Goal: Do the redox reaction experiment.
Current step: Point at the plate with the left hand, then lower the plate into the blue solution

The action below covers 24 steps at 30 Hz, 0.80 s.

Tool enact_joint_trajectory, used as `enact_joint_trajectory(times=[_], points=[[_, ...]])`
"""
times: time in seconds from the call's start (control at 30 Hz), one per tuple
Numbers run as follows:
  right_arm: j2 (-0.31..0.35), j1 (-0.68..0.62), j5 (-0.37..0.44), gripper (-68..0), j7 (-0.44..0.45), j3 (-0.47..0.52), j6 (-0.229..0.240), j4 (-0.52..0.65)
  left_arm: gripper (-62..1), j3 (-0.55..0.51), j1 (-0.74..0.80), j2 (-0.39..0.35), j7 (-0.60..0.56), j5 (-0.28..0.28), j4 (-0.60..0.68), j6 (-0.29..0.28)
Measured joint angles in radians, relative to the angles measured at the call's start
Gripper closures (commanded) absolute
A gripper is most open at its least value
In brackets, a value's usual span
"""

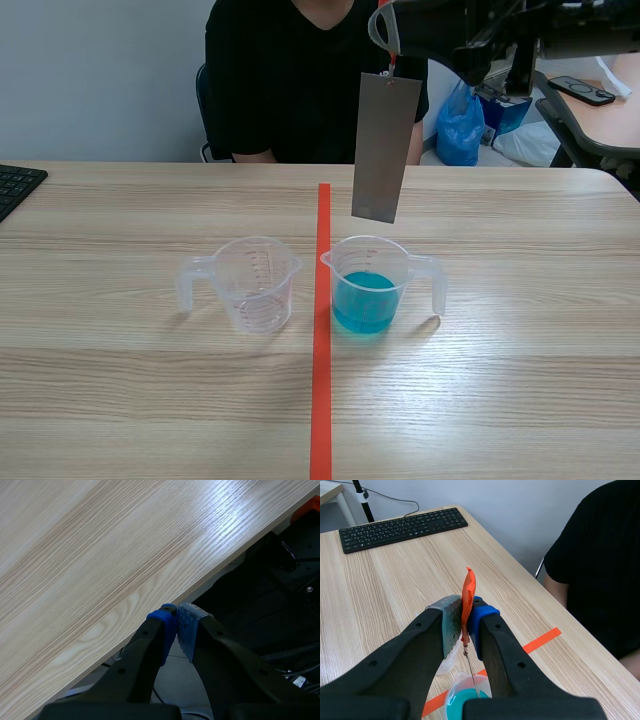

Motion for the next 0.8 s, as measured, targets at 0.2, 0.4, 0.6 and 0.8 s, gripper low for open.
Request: enact_joint_trajectory(times=[0.2, 0.4, 0.6, 0.8], points=[[0.000, 0.000, 0.022, -1.7, 0.004, 0.000, 0.000, -0.017, -4.0, 0.000, 0.000, 0.000, 0.005, -0.003, -0.005, 0.000], [-0.002, 0.000, 0.040, -1.7, 0.011, 0.000, 0.009, -0.090, -4.0, 0.000, 0.011, -0.001, -0.067, -0.033, -0.006, 0.000], [-0.011, 0.000, 0.040, -1.7, 0.035, -0.027, 0.043, -0.153, -4.0, 0.000, 0.103, -0.003, -0.198, -0.128, -0.008, -0.008], [-0.039, 0.000, 0.039, -1.7, 0.042, -0.047, 0.042, -0.226, -4.0, 0.000, 0.099, -0.003, -0.196, -0.161, -0.009, -0.048]])
